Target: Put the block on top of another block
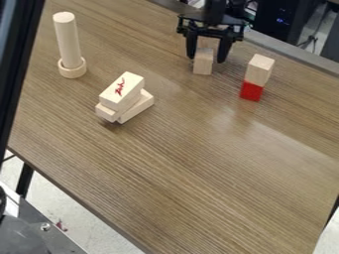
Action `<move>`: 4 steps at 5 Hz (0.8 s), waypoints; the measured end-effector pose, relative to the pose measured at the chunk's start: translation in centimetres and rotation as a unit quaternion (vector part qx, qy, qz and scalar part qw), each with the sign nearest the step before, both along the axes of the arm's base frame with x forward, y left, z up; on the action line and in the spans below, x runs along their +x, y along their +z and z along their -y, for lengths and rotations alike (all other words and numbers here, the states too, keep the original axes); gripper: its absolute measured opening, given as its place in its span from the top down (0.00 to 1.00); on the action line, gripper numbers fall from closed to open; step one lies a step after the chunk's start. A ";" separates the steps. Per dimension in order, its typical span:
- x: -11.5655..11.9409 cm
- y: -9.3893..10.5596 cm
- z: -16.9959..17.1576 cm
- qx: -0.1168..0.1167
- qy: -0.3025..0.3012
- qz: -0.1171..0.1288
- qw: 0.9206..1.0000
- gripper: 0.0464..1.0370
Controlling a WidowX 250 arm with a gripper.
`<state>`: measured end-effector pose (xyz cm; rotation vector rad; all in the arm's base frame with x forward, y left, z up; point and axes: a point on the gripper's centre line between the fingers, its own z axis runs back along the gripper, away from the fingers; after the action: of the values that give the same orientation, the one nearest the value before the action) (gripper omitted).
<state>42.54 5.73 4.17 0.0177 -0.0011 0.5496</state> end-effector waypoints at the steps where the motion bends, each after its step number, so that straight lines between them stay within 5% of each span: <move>1: -0.1 -0.1 -0.5 -0.002 0.014 -0.001 1.000 0.49; 2: -0.7 0.1 -0.1 -0.005 0.013 -0.020 1.000 0.49; 4: -1.0 7.2 5.0 -0.042 -0.041 0.001 0.998 0.49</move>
<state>41.59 0.75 11.38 -0.0638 0.0184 0.4677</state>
